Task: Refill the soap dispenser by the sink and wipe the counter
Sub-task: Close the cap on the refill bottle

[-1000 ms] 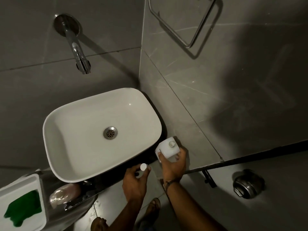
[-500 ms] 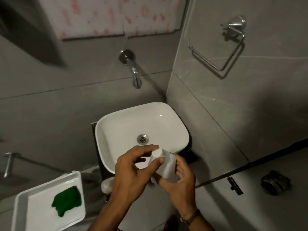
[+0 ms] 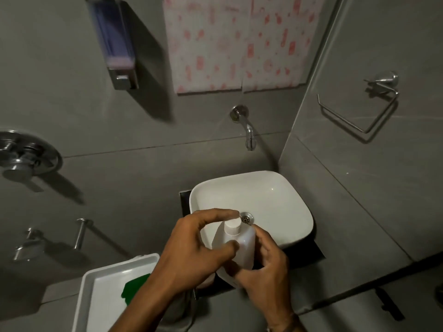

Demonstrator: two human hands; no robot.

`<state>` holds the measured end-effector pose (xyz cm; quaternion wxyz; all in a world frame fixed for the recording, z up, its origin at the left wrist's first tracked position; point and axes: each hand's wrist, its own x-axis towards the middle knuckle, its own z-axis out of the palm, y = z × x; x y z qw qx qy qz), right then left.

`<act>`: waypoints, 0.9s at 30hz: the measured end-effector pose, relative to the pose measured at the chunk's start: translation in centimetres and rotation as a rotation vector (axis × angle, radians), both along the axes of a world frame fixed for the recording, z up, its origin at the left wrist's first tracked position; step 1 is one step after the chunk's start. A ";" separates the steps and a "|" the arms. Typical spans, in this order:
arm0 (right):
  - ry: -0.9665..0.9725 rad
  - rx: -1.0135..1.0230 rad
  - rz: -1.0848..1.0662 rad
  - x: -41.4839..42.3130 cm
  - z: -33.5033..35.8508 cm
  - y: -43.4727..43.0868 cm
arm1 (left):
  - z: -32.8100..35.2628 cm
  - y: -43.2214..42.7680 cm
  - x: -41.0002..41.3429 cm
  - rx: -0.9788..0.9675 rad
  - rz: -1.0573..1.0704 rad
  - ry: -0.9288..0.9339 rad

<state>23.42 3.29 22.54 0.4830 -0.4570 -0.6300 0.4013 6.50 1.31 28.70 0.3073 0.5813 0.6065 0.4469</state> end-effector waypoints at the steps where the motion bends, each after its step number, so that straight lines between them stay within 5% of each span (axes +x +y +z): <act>1: 0.004 0.006 0.005 -0.3 0.3 -0.2 | 0.3 -0.2 -0.1 0.012 0.006 -0.018; 11: 0.018 0.054 0.028 -2.7 1.2 -1.0 | 0.0 0.3 -1.4 0.289 0.118 -0.225; 20: 0.024 0.039 0.076 -3.2 1.7 -1.3 | 0.9 0.1 -3.5 0.151 -0.101 -0.166; 27: 0.031 0.032 0.062 -3.1 1.8 -1.5 | 0.9 -0.3 -2.1 0.202 -0.040 -0.184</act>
